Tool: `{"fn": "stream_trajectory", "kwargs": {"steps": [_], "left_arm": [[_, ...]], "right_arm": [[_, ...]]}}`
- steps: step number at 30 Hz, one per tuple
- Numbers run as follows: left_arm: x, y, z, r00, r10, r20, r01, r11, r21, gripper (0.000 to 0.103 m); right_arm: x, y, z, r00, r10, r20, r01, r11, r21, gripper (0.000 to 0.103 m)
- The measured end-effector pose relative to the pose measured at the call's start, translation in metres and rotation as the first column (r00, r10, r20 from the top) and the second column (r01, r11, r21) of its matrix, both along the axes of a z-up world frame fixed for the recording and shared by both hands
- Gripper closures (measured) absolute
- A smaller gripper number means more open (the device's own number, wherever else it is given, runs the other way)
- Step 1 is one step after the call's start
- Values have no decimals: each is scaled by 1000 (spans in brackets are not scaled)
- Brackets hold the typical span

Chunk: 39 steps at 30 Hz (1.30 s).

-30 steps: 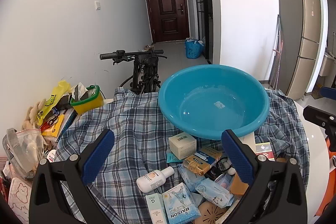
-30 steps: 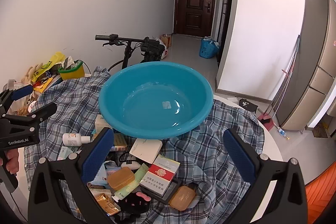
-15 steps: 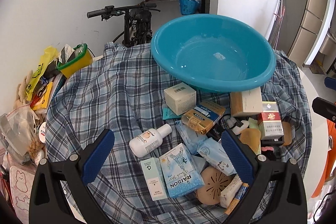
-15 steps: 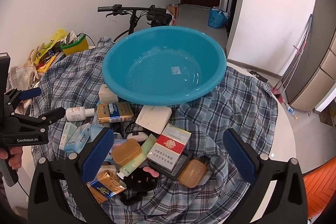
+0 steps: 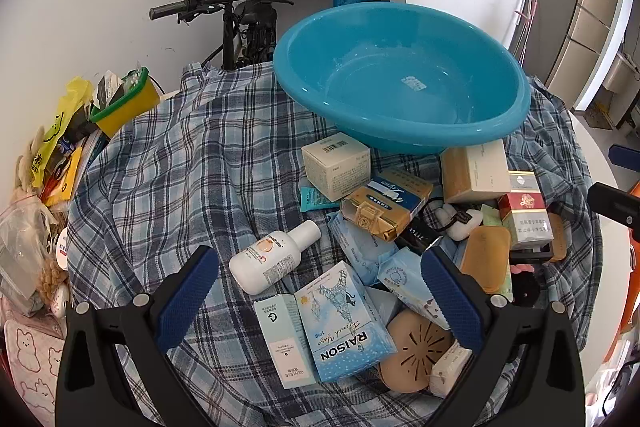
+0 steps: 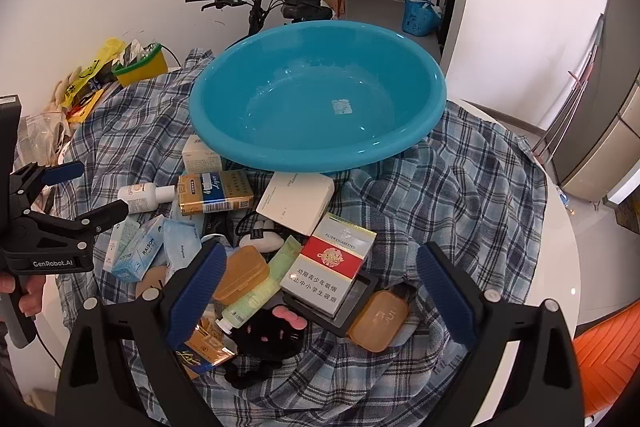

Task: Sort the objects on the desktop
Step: 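Lower the left gripper onto the dog-print wet-wipe pack and close it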

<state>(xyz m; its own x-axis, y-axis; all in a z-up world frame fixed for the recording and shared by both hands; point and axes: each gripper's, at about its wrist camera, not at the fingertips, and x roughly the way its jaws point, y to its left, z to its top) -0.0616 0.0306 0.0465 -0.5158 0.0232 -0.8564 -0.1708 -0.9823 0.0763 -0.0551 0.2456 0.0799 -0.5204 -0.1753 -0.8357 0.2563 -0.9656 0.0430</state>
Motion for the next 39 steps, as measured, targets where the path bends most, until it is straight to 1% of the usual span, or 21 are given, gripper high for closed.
{"fn": "stream_trajectory", "kwargs": {"steps": [3, 5, 7, 8, 9, 10, 11, 12, 16, 17, 18, 19, 23, 25, 27, 28, 29, 30, 33, 36, 39], "left_arm": [[-1, 0, -10, 999, -16, 33, 15, 1000, 17, 8], [0, 2, -15, 998, -36, 47, 35, 999, 24, 9], [1, 5, -18, 996, -75, 53, 72, 996, 53, 11], [2, 7, -20, 994, -92, 61, 88, 994, 65, 14], [2, 9, -22, 991, -114, 72, 108, 990, 86, 22], [2, 12, -24, 987, -137, 88, 127, 986, 103, 26], [2, 15, -27, 983, -150, 102, 139, 985, 105, 34], [1, 18, -29, 981, -160, 113, 148, 983, 106, 37], [1, 27, -39, 970, -189, 152, 170, 977, 130, 37], [1, 28, -40, 968, -193, 159, 172, 975, 141, 41], [0, 29, -42, 966, -198, 168, 174, 974, 147, 48], [-1, 30, -44, 964, -201, 176, 175, 973, 152, 50], [-9, 34, -49, 961, -202, 189, 168, 969, 180, 50], [-14, 36, -54, 955, -194, 224, 153, 971, 185, 50], [-17, 35, -60, 945, -189, 266, 132, 967, 216, 49], [-18, 35, -64, 941, -184, 285, 118, 965, 232, 47], [-18, 35, -67, 935, -182, 305, 107, 963, 247, 40], [-18, 36, -68, 931, -186, 314, 104, 960, 261, 37], [-17, 41, -70, 930, -196, 311, 115, 959, 258, 35], [-17, 47, -74, 923, -208, 323, 118, 954, 276, 35], [-17, 55, -77, 925, -212, 315, 139, 961, 238, 35]], "right_arm": [[0, 0, -6, 1000, 18, 22, -18, 1000, -18, 12], [1, -1, -10, 999, 26, 28, -25, 1000, -18, 12], [1, -2, -14, 999, 31, 33, -31, 999, -15, 14], [1, -1, -15, 999, 32, 35, -32, 999, -14, 15], [1, -1, -16, 999, 33, 38, -32, 999, -15, 15], [1, -1, -17, 999, 32, 39, -32, 999, -16, 15], [1, -1, -18, 999, 31, 41, -31, 999, -17, 15], [1, 0, -18, 999, 31, 42, -30, 999, -18, 15], [2, 0, -18, 999, 34, 35, -34, 999, -12, 15], [2, -1, -18, 999, 37, 30, -37, 999, -7, 15], [3, -1, -18, 999, 41, 27, -41, 999, -2, 15], [3, -1, -18, 999, 43, 25, -43, 999, 3, 15], [2, -1, -21, 999, 43, 31, -43, 999, 7, 15], [2, 1, -22, 999, 41, 34, -41, 999, 7, 15], [3, 1, -23, 999, 41, 31, -42, 999, 15, 15], [3, 1, -23, 999, 42, 28, -42, 999, 21, 15], [3, 1, -23, 999, 42, 24, -43, 999, 27, 15], [4, 2, -23, 999, 43, 20, -43, 999, 32, 15], [3, 3, -23, 999, 38, 11, -39, 999, 39, 15], [2, 4, -25, 999, 37, 18, -38, 999, 32, 15], [2, 5, -26, 999, 35, 20, -35, 999, 31, 15]]}}
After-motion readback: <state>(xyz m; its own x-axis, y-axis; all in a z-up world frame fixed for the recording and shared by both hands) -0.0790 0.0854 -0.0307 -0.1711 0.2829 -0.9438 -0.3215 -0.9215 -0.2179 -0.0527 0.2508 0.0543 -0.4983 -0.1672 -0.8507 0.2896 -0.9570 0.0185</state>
